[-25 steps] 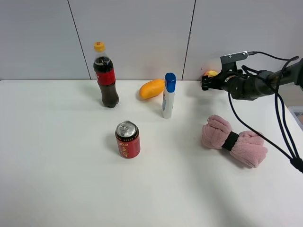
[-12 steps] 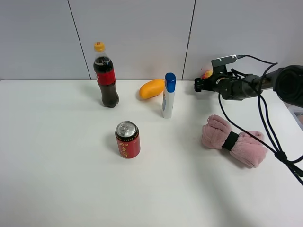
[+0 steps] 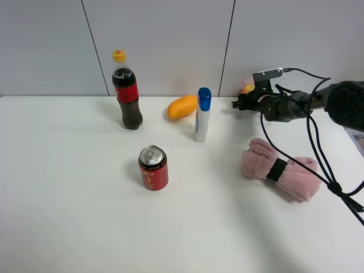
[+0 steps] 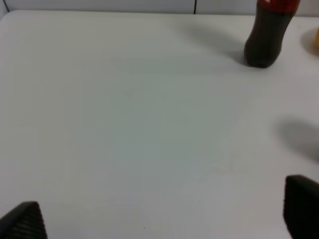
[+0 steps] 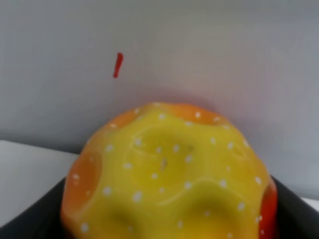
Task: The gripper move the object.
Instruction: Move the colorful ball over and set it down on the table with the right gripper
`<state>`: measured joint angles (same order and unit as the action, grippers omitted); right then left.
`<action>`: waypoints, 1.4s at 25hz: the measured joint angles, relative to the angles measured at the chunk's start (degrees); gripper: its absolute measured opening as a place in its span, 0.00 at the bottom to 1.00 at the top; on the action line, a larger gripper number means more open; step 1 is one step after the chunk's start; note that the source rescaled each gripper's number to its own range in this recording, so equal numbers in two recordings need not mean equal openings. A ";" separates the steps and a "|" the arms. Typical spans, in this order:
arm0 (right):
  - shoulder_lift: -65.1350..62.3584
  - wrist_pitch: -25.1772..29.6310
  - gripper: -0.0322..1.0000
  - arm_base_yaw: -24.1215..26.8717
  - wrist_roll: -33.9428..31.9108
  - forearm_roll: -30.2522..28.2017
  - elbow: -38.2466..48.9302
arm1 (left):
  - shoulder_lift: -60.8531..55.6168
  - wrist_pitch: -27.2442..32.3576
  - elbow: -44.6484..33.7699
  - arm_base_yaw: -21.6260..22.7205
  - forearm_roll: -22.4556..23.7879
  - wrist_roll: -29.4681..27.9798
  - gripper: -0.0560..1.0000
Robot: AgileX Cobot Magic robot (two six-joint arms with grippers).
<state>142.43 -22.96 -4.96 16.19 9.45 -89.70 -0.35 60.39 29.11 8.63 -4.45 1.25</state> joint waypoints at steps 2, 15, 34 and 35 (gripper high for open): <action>0.00 0.27 0.03 -0.08 -0.13 0.00 0.00 | 0.00 0.00 0.00 0.00 0.00 0.00 1.00; -15.51 28.84 0.03 -4.47 -0.93 0.06 -0.11 | 0.00 0.00 0.00 0.00 0.00 0.00 1.00; -51.72 90.32 0.03 -22.58 2.20 -3.09 -0.11 | 0.00 0.00 0.00 0.00 0.00 0.00 1.00; -51.72 91.70 0.03 -23.34 2.20 -3.26 0.07 | 0.00 0.00 0.00 0.00 0.00 0.00 1.00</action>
<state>90.71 68.74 -28.30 18.39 6.19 -89.63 -0.35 60.39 29.11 8.63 -4.45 1.25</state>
